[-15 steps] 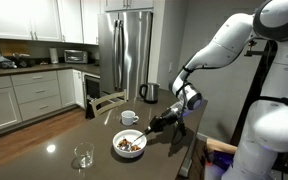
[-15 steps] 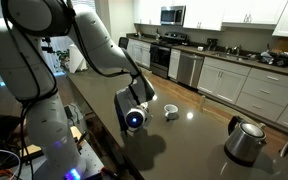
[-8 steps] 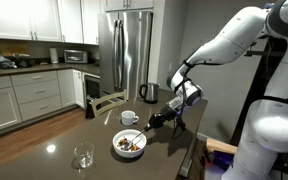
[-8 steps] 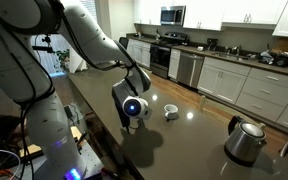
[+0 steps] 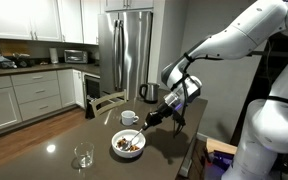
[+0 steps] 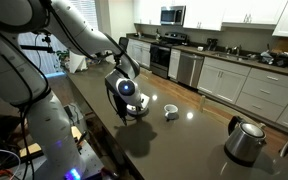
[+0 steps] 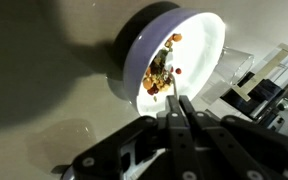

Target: Use the spoon to stir the contents in the white bowl

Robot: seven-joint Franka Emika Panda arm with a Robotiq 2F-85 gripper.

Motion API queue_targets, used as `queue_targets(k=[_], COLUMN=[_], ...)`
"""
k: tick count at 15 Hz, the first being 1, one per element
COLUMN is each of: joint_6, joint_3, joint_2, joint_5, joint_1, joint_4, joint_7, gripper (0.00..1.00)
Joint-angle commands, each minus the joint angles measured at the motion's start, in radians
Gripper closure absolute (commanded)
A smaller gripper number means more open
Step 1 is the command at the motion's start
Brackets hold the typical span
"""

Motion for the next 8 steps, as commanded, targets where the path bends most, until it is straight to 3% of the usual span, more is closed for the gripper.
queue_targets(k=[1, 8], joint_6=[0.114, 0.122], joint_3=[0.059, 0.071], joint_2=[-0.034, -0.076], joint_5=[-0.138, -0.587], joint_1=[0.033, 0.04], joint_4=[-0.016, -0.02], joint_7=[0.218, 0.69], gripper=[0.95, 0.95])
